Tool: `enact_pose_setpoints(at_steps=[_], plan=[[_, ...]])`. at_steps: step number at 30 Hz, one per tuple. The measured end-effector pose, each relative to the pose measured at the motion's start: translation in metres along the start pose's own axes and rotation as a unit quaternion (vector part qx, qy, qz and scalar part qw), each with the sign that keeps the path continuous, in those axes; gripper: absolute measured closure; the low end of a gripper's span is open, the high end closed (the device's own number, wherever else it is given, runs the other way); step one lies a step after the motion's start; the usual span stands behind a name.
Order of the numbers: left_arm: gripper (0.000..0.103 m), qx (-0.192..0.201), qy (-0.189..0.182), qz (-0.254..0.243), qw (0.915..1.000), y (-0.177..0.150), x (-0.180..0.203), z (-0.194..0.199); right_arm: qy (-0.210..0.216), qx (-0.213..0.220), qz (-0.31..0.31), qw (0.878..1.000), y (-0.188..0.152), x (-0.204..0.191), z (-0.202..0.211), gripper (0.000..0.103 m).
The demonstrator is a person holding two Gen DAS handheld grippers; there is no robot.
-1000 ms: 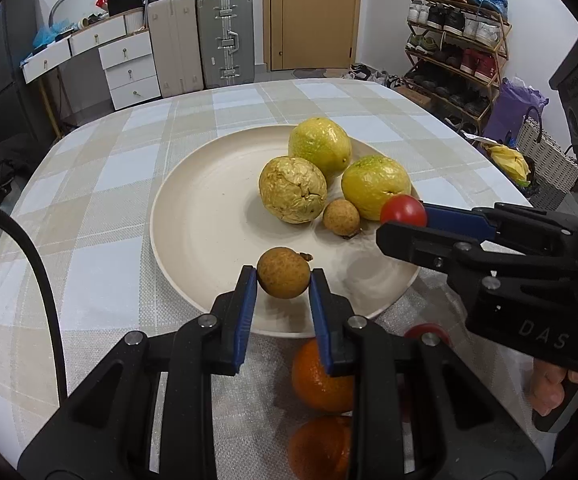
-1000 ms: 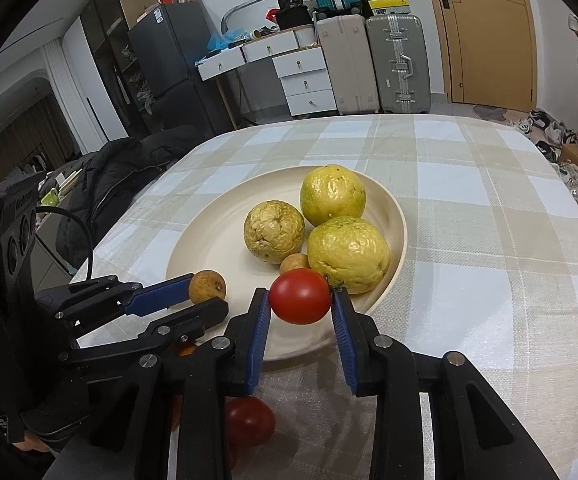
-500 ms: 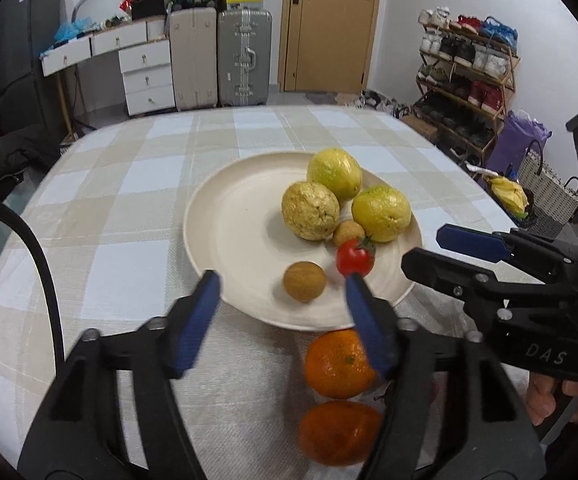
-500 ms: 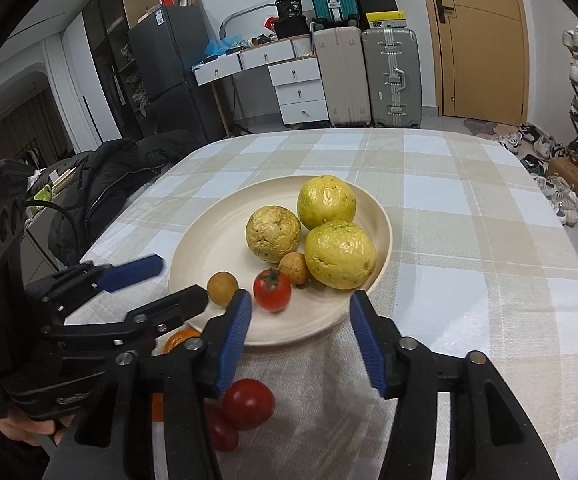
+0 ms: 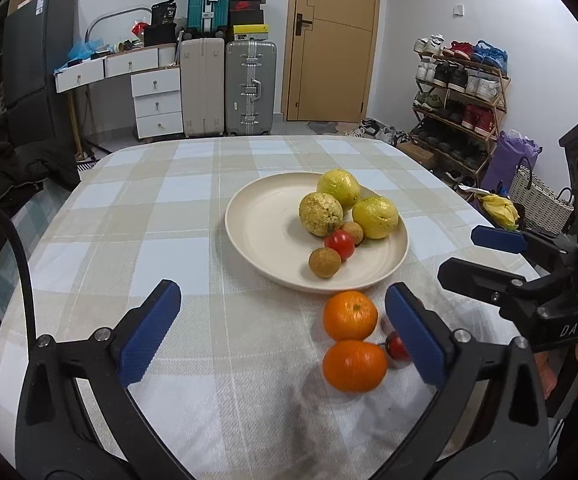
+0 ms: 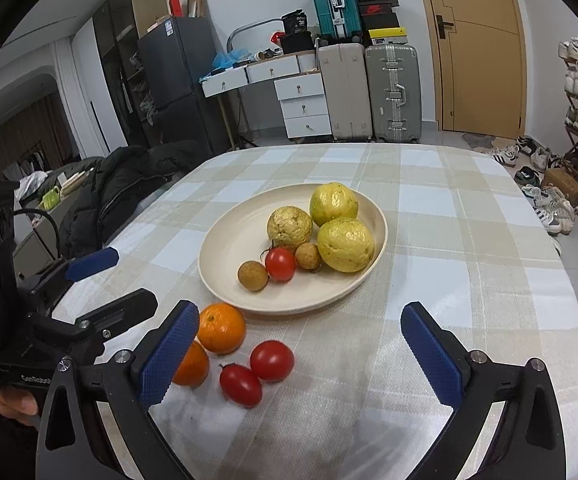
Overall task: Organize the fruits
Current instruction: 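Withdraw both grippers and move them toward the oranges and tomatoes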
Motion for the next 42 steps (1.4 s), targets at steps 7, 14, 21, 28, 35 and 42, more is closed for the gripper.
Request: enact_pose_setpoints(at_steps=[7,14,21,28,35,42], plan=[[0.001,-0.011,0.002,-0.004,0.9999,-0.016,0.001,0.013,-0.013,-0.021,0.028,0.999,-0.011,-0.010,0.006,0.000],[0.001,-0.019,0.013,-0.013,0.9996,-0.026,0.002,0.013,-0.033,-0.057,0.026,0.997,-0.024,-0.008,-0.004,0.000],[0.001,-0.024,0.015,-0.020,0.9994,-0.028,0.005,0.011,-0.046,-0.084,0.044,0.994,-0.034,-0.010,-0.014,0.000],[0.001,-0.030,0.017,-0.015,0.9993,-0.027,0.000,0.007,-0.044,-0.107,0.048,0.992,-0.043,-0.014,-0.025,0.000],[0.001,-0.038,0.016,-0.006,0.9992,-0.028,-0.006,0.001,-0.048,-0.120,0.050,0.990,-0.049,-0.021,-0.033,0.000],[0.001,-0.043,0.013,-0.009,0.9990,-0.030,-0.005,-0.003,-0.069,-0.137,0.063,0.986,-0.057,-0.023,-0.040,0.000]])
Point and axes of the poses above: each gripper's, at about its wrist camera, not at the fingertips, and z roughly against the way its jaws point, x to its right, y to its top, the point moved 5 cm from there along -z, roughly the way its jaws point, and after that the axes turned 1 degree about -z, right-handed, at the moved point
